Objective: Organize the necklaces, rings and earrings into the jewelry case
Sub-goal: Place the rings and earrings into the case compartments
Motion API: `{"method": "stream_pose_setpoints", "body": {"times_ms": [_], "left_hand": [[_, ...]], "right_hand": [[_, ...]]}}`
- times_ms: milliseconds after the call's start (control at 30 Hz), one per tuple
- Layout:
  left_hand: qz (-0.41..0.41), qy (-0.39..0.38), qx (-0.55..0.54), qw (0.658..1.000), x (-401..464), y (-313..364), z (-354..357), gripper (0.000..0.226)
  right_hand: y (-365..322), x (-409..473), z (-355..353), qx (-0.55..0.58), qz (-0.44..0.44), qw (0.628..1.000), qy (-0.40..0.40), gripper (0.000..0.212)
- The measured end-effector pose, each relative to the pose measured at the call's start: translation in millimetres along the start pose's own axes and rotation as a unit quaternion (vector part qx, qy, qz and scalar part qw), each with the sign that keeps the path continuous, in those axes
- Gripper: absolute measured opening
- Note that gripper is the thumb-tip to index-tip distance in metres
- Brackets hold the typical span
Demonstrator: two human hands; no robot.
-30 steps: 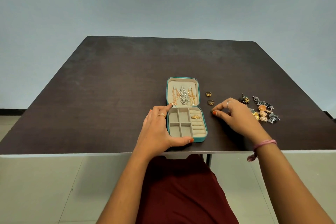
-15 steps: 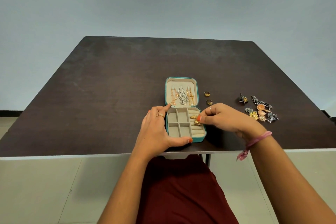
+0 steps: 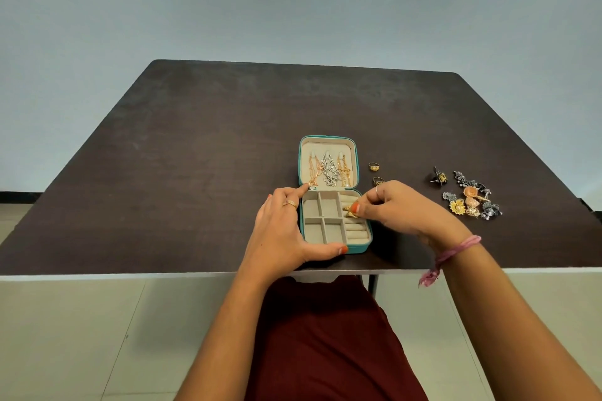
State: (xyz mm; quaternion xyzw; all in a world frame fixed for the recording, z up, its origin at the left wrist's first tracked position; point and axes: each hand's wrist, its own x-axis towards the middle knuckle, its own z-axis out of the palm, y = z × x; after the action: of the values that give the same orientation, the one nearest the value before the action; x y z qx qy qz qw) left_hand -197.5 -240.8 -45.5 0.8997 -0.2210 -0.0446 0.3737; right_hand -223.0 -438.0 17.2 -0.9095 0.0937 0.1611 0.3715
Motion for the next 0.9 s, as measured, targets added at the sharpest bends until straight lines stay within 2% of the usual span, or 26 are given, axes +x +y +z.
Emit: {"method": "stream_pose_setpoints", "body": {"times_ms": [167, 333, 433, 533, 900], "left_hand": [[-0.001, 0.001, 0.000, 1.000, -0.6, -1.0, 0.3, 0.117], [-0.001, 0.002, -0.001, 1.000, -0.5, -0.8, 0.3, 0.117], [0.000, 0.000, 0.000, 1.000, -0.8, -1.6, 0.2, 0.118], [-0.001, -0.004, 0.003, 1.000, 0.0, -1.6, 0.4, 0.118], [-0.002, -0.002, -0.003, 1.000, -0.7, -0.8, -0.4, 0.117]], "right_hand": [[6.4, 1.3, 12.3, -0.047, 0.013, 0.997, 0.054, 0.012], [7.3, -7.8, 24.8, -0.038, 0.016, 0.988, 0.152, 0.012], [10.4, -9.8, 30.3, 0.004, 0.001, 0.979, 0.204, 0.011], [13.1, -12.9, 31.1, 0.026, -0.019, 0.980, 0.195, 0.012], [14.6, -14.6, 33.4, -0.038, -0.021, 0.977, 0.209, 0.015]]}}
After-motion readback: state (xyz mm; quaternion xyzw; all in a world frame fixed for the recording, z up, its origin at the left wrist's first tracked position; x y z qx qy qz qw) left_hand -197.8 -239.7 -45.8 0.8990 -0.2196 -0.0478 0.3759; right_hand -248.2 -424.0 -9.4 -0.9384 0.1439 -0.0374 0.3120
